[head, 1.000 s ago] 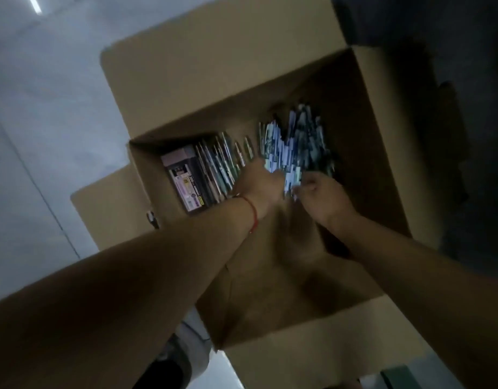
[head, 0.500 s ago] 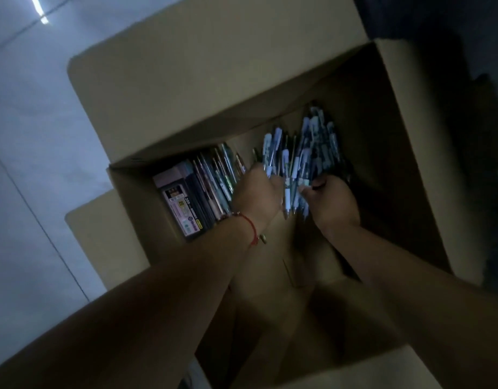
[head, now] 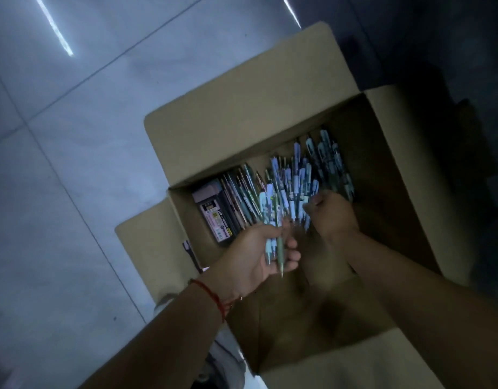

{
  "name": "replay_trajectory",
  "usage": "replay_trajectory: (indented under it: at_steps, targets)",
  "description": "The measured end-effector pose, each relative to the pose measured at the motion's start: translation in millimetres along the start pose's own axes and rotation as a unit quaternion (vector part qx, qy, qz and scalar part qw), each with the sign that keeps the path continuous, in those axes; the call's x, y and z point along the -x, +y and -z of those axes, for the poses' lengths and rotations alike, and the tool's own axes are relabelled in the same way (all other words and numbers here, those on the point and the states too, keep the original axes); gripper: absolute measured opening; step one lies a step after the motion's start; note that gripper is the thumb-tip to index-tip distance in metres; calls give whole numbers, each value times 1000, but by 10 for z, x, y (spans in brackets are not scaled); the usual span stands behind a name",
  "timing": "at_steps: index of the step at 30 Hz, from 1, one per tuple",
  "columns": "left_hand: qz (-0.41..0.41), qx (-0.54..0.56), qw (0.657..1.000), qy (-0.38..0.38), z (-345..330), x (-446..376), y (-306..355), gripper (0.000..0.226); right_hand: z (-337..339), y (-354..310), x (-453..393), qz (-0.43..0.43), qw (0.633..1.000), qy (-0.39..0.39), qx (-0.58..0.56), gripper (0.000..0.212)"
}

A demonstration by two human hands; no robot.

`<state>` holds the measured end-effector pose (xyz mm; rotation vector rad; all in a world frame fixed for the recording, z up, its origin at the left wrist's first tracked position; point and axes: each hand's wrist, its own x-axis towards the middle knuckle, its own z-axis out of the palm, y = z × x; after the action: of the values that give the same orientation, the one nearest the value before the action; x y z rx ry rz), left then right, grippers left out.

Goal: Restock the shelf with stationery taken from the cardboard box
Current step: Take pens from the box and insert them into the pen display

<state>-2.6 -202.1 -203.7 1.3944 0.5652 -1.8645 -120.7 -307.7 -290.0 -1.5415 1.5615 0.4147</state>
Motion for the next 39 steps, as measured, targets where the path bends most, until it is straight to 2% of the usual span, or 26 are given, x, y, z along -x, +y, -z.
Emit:
replay_trajectory:
  at_steps: [4,7,10,13,14,18,19,21,23,28,30,32,34,36,39]
  targets:
    - [16,-37,999,28,-79,504,36,31,126,-166,480,-37,981,-55,-185,23]
    - [-25,-78,996,40,-81,799,46,41,141,-138,659,-36,991,-76,-102,30]
    - [-76,-88,992,38,38,902,37,30,52,-60,475,-55,995,-80,-34,26]
    - [-106,-51,993,21,222,858,34,23,-85,-83,220,-95,995,-15,-33,48]
    - [-109,-49,993,15,284,820,26,24,-151,-83,144,-93,995,11,-21,50]
    - [-83,-49,995,13,445,671,-55,20,-393,-33,-57,-56,992,84,74,37]
    - [-79,-62,995,21,466,645,-84,20,-433,-9,-110,-58,991,88,79,34]
    - [-78,-105,991,33,493,620,-148,32,-469,10,-206,-69,991,75,82,26]
    - [-77,-138,987,41,493,619,-206,41,-458,20,-280,-74,990,66,99,28]
    - [-68,-157,983,63,420,672,-228,49,-327,-17,-198,-26,990,62,124,27]
    - [-68,-151,984,63,355,737,-202,52,-246,-24,-23,-34,996,64,51,22]
    - [-75,-141,986,53,255,886,-170,47,-104,-57,295,-48,996,33,-73,22]
    - [-91,-134,986,37,131,1112,-121,36,128,-188,758,-52,973,-24,-225,16]
    - [-103,-111,988,13,-44,1434,-57,29,481,-415,1358,-58,931,-82,-352,9]
    - [-108,-64,992,-33,-411,2152,60,27,1149,-784,2351,-10,903,-155,-400,10]
